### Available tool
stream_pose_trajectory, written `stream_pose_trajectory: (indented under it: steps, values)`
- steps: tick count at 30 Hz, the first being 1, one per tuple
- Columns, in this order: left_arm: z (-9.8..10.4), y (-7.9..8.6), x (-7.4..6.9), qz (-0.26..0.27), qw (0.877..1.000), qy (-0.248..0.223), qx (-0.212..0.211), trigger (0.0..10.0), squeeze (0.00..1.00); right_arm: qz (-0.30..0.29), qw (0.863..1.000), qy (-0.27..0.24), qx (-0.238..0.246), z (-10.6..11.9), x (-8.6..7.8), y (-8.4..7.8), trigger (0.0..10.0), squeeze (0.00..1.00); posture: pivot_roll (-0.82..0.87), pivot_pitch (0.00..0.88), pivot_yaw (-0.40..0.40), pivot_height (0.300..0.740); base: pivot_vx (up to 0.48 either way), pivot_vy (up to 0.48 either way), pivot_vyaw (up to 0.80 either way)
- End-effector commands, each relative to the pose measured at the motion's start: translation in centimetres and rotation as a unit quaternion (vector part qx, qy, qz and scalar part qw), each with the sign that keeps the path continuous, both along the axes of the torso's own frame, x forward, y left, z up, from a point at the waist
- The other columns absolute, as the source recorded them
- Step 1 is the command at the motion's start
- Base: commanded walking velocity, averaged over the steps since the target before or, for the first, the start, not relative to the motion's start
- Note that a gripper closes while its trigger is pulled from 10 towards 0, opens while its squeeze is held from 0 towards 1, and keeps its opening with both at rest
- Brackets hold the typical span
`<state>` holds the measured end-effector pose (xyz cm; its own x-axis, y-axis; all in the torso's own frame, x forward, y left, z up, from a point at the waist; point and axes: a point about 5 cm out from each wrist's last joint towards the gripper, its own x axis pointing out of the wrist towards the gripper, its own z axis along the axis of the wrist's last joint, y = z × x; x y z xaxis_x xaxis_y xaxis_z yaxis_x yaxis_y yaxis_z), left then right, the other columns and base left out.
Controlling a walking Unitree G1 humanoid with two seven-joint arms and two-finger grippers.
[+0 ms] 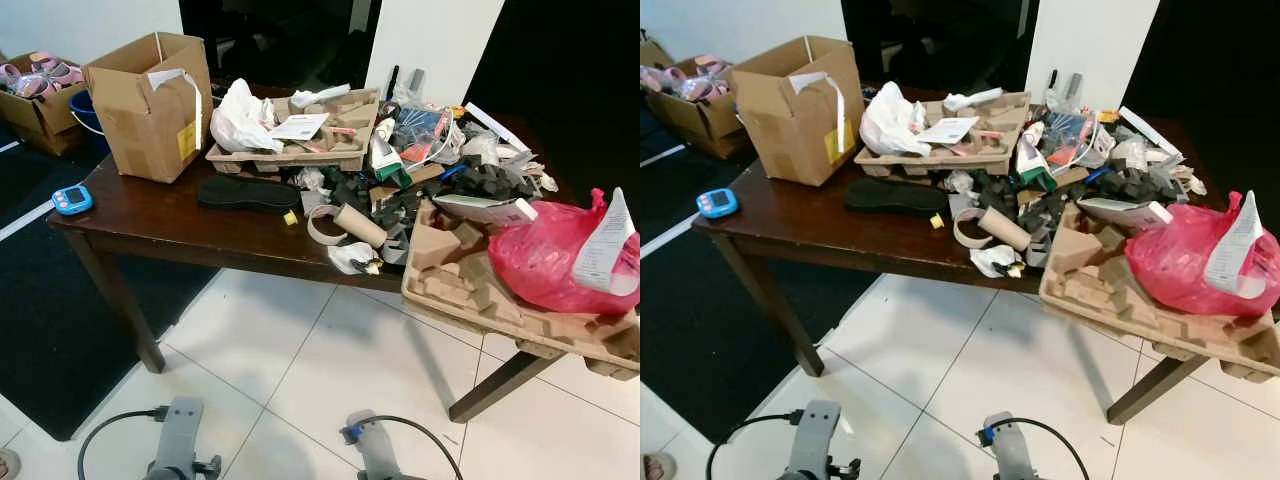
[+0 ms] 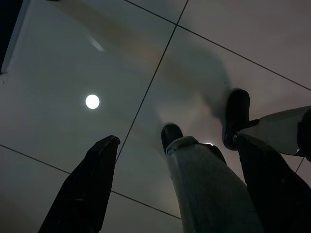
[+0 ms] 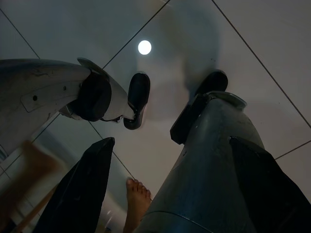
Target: Picking trash to rubbish bin
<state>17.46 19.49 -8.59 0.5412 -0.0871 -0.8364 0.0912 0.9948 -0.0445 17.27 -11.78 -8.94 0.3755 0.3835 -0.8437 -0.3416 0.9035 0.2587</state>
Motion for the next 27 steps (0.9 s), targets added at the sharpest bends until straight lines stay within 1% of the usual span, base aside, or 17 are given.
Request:
stream_pose_trajectory:
  steps: [1,8,17,18,21,27]
  values:
    - [-0.15,0.09,-0.33,0.002,1.000,0.007,-0.001,10.0,0.00,0.000,1.000,0.015,-0.007,-0.40,-0.84,-0.32,10.0,0.00,0.14,0.062,-0.047,0.740,0.000,0.000,0.00]
    - [-0.19,0.10,-0.44,0.003,1.000,0.008,-0.001,10.0,0.00,0.003,1.000,0.014,-0.009,-0.44,-0.95,-0.29,10.0,0.00,0.15,0.063,-0.047,0.740,0.000,0.000,0.00]
    - [-0.13,0.03,-0.26,0.004,1.000,0.006,0.000,10.0,0.00,0.012,1.000,0.013,-0.013,-0.42,-0.89,-0.16,10.0,0.00,0.15,0.054,-0.055,0.740,0.000,0.000,0.00]
    - [-0.11,0.02,-0.21,0.003,1.000,0.005,0.000,10.0,0.00,0.013,1.000,0.013,-0.013,-0.39,-0.83,-0.13,10.0,0.00,0.15,0.042,-0.051,0.740,0.000,0.000,0.00]
    - [-0.07,-0.03,-0.12,-0.001,1.000,0.004,0.000,10.0,0.00,0.010,1.000,0.010,-0.012,-0.34,-0.71,-0.06,10.0,0.00,0.15,0.050,-0.057,0.740,0.000,0.000,0.00]
    - [-0.11,-0.27,-0.12,0.001,1.000,0.006,-0.004,10.0,0.00,0.017,1.000,0.013,-0.018,-0.43,-0.88,-0.26,10.0,0.00,0.15,0.046,-0.065,0.740,0.000,0.000,0.00]
